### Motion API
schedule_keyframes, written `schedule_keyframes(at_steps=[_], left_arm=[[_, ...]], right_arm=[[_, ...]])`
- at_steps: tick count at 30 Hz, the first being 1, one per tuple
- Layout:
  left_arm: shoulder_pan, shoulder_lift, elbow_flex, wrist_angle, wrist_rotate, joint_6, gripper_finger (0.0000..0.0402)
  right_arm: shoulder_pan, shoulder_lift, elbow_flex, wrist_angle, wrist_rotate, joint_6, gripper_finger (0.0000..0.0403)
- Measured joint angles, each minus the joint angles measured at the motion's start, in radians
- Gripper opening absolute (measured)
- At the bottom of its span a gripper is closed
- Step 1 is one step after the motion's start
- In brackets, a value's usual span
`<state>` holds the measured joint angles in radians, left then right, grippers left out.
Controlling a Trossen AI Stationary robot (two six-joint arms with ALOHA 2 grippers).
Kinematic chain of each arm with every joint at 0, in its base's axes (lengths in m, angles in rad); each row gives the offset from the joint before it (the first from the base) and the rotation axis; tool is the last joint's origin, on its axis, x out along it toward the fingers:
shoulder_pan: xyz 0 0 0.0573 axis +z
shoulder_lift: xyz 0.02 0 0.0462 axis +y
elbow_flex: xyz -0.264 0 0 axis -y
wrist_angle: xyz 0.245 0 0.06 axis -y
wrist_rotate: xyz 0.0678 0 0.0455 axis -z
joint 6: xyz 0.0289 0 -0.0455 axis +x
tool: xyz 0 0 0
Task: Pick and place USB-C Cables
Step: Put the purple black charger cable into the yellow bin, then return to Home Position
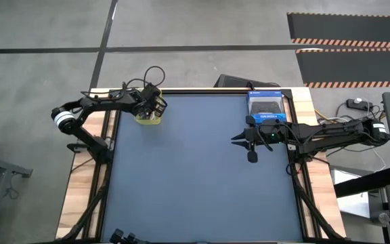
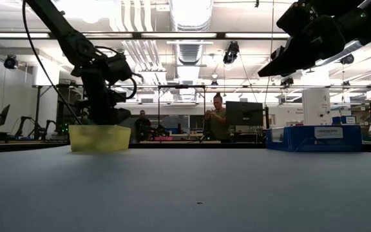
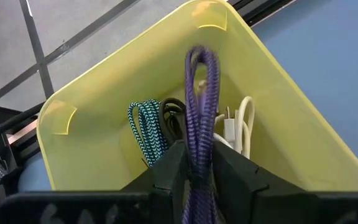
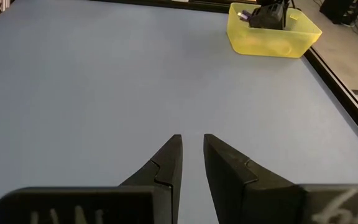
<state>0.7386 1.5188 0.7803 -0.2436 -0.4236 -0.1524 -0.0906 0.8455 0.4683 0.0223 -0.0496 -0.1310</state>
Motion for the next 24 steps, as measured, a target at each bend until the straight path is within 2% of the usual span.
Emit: schedule_keyframes(at_steps=[13, 19, 24], left_arm=[[0.0, 0.0, 0.0, 0.0, 0.0, -0.001, 0.0149], [0.0, -0.003, 0.0, -0.004, 0.0, 0.0, 0.0164], [-0.005, -0.04, 0.021, -0.071, 0.001, 0.002, 0.0165]], right_arm=[[0.0, 0.0, 0.0, 0.0, 0.0, 0.0, 0.0057], [0.0, 0.0, 0.0, 0.0, 0.0, 0.0, 0.0057], [0.0, 0.0, 0.0, -0.002, 0.0, 0.0, 0.0057]])
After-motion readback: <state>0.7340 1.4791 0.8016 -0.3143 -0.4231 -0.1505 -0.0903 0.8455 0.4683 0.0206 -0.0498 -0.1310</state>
